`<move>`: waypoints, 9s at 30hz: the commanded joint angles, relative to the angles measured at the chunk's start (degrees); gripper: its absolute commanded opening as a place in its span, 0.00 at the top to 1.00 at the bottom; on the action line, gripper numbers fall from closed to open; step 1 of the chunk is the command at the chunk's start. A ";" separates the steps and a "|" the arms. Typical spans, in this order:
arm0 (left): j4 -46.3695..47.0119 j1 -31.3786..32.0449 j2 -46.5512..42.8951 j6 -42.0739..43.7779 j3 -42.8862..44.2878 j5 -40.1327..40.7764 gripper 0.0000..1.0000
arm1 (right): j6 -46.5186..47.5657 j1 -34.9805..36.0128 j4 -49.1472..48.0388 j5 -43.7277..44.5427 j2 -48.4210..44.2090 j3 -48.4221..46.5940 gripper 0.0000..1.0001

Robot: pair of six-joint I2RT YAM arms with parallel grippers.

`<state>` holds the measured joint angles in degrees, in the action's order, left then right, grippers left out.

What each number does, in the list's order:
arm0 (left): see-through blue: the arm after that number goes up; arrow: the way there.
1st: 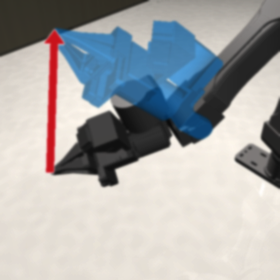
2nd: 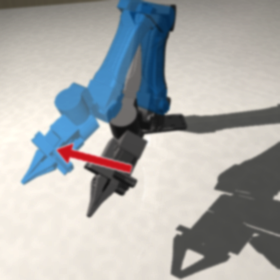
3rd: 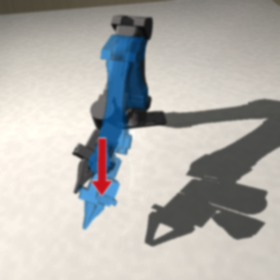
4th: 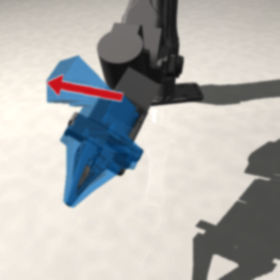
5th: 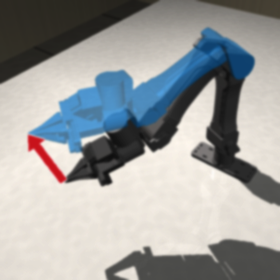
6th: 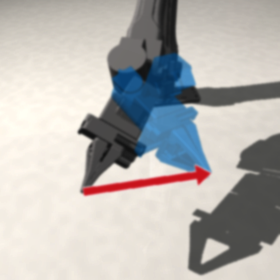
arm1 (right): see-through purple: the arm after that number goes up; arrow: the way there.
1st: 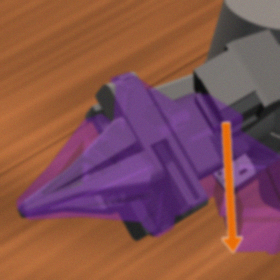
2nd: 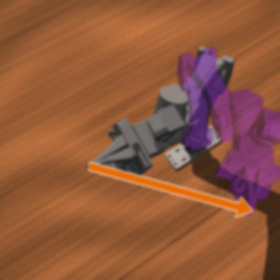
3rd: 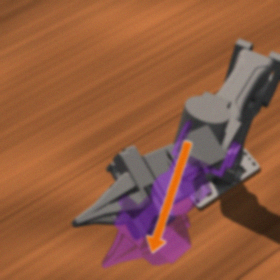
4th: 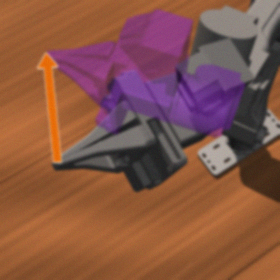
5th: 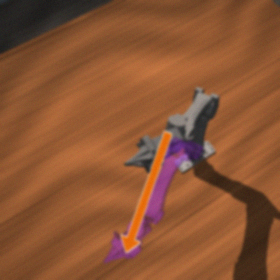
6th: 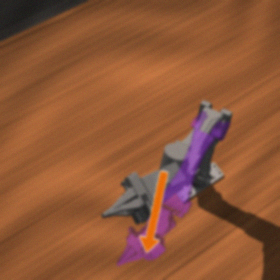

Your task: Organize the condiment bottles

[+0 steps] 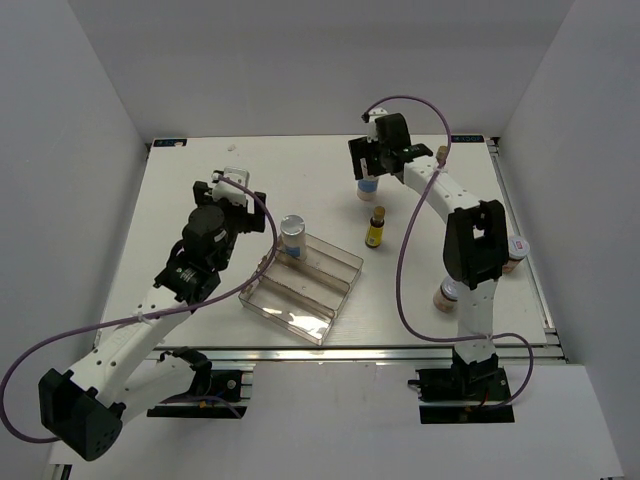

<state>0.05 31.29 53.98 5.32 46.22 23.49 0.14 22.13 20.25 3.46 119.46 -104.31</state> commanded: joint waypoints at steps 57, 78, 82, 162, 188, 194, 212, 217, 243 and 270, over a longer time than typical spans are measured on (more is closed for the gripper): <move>1.26 -5.10 -1.33 -1.98 -0.78 -6.26 0.02 | 17.88 13.99 -3.11 -31.50 -23.05 26.62 1.00; 1.44 -5.54 -1.15 -1.89 -0.78 -6.43 0.02 | 16.38 17.07 -9.53 -25.35 -24.96 28.99 0.17; 1.26 -5.62 -1.07 -1.98 -0.78 -6.87 0.02 | 16.91 17.07 -8.30 -22.98 -29.54 29.08 0.16; 2.67 -6.32 -2.29 -2.68 -1.92 -1.01 0.02 | 23.62 30.95 9.14 -24.92 -24.82 14.94 1.00; 5.75 -11.25 -6.43 -7.34 -4.03 8.07 0.02 | 13.48 32.19 -2.50 -15.24 -10.74 11.50 0.63; 5.75 -11.25 -6.43 -7.34 -4.03 7.45 0.02 | 13.13 32.19 -1.45 -15.50 -11.53 10.36 0.43; 6.19 -11.25 -7.13 -7.17 -4.29 1.39 0.02 | 8.13 20.79 -2.75 -13.32 -31.82 14.30 0.51; 6.80 -11.25 -7.31 -6.47 -4.47 -3.96 0.02 | -1.36 2.78 -6.45 -11.11 -32.81 18.53 0.70; 6.10 -11.25 -4.93 -5.41 -3.77 -13.03 0.02 | -2.87 -15.10 0.76 8.40 -5.20 0.78 0.31; 5.83 -11.25 -2.82 -5.41 -3.77 -12.32 0.02 | -3.57 -17.47 -4.95 11.39 5.26 -6.17 0.43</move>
<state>5.87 20.34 51.33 -0.43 42.35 11.33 -2.85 4.89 18.92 15.14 124.14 -108.20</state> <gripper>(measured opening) 0.980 0.583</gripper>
